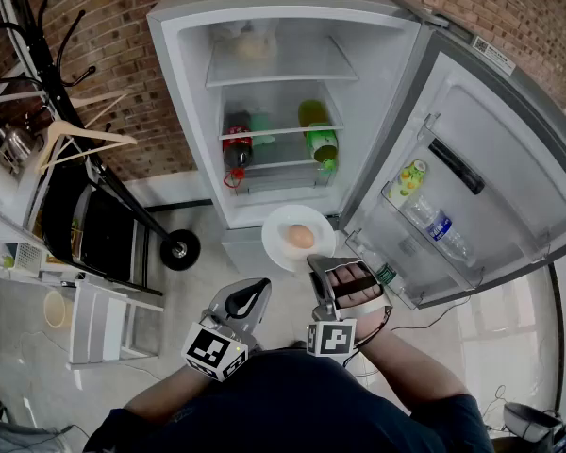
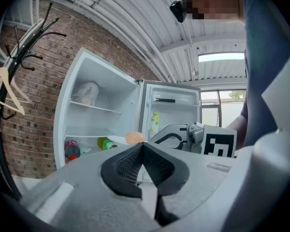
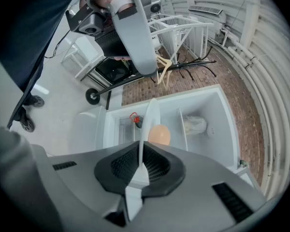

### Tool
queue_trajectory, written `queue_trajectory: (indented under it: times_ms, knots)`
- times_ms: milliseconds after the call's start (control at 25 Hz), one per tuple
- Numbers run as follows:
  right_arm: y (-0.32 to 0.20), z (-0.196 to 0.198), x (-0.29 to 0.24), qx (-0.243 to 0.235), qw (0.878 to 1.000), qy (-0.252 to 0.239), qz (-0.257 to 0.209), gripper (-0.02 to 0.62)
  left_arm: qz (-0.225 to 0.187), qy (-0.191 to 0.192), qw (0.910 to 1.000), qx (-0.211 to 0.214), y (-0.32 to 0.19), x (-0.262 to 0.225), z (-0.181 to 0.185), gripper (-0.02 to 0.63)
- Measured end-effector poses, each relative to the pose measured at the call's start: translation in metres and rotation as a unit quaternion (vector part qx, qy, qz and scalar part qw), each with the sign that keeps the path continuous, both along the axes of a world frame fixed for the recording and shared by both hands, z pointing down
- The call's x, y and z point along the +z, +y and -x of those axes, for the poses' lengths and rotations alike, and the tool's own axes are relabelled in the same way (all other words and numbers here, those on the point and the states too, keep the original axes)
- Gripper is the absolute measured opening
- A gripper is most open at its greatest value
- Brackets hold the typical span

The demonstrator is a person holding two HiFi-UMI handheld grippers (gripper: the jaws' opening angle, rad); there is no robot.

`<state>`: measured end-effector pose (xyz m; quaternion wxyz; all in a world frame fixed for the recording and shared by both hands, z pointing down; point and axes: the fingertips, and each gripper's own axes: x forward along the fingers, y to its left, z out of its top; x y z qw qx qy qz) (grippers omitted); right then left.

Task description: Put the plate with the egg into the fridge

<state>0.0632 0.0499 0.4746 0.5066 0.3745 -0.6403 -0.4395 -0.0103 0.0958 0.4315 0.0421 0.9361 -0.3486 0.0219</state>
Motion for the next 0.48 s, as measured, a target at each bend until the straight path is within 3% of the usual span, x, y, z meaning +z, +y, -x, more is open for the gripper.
queue_trajectory:
  times_ms: [480]
  knots:
    - [-0.0097, 0.0001, -0.0069, -0.011, 1.0, -0.003, -0.011, 0.023, -0.004, -0.006, 0.9999, -0.012, -0.004, -0.0011, -0.0033, 0.003]
